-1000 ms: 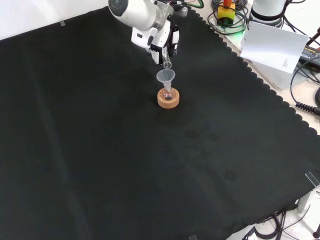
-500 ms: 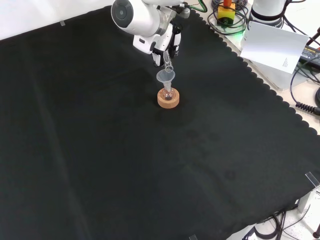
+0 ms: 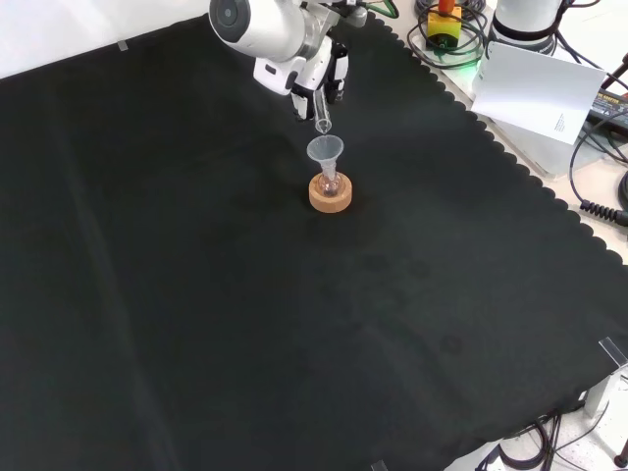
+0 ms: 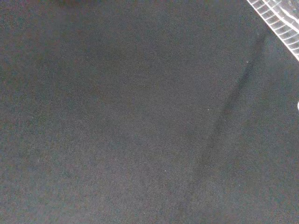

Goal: Pour the water from the graduated cylinder into the round-bottom flask.

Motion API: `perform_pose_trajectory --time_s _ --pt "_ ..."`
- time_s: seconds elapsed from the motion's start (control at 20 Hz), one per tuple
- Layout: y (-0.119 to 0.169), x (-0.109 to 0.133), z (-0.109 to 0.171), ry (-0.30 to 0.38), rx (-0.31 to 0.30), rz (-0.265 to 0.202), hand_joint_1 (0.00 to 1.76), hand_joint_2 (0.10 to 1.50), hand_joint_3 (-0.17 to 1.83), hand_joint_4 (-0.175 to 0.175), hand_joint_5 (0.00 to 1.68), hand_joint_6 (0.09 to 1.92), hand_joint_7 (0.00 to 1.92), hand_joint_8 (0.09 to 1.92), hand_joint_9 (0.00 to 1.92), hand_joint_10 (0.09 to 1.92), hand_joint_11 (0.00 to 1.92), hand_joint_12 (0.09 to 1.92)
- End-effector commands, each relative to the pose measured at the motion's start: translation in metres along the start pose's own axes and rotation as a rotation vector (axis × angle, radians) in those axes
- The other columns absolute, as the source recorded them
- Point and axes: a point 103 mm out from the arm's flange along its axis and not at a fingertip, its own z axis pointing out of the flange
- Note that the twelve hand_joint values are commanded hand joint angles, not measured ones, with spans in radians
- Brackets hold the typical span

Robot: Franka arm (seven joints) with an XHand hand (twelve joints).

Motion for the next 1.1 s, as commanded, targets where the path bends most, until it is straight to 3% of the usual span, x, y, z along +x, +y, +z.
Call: perform_pose_trajectory --time_s 0.05,0.7,0.85,1.1 --pt "-0.003 0.006 -0.008 -0.015 -0.004 -0.011 1.24 1.15 0.0 -0.175 0.89 1.12 0.92 1.12 1.36 0.14 1.14 0.85" --pt "0.002 0.031 -0.022 -0.051 0.035 0.003 1.24 1.15 0.0 -0.175 0.89 1.12 0.93 1.12 1.37 0.13 1.14 0.85" --pt "-0.002 0.013 -0.015 -0.045 0.036 0.001 1.24 1.15 0.0 -0.175 0.89 1.12 0.93 1.12 1.37 0.13 1.14 0.85" --pt "0.002 0.024 -0.019 -0.061 0.062 0.014 1.25 1.15 0.0 -0.175 0.89 1.12 0.93 1.11 1.37 0.13 1.14 0.85"
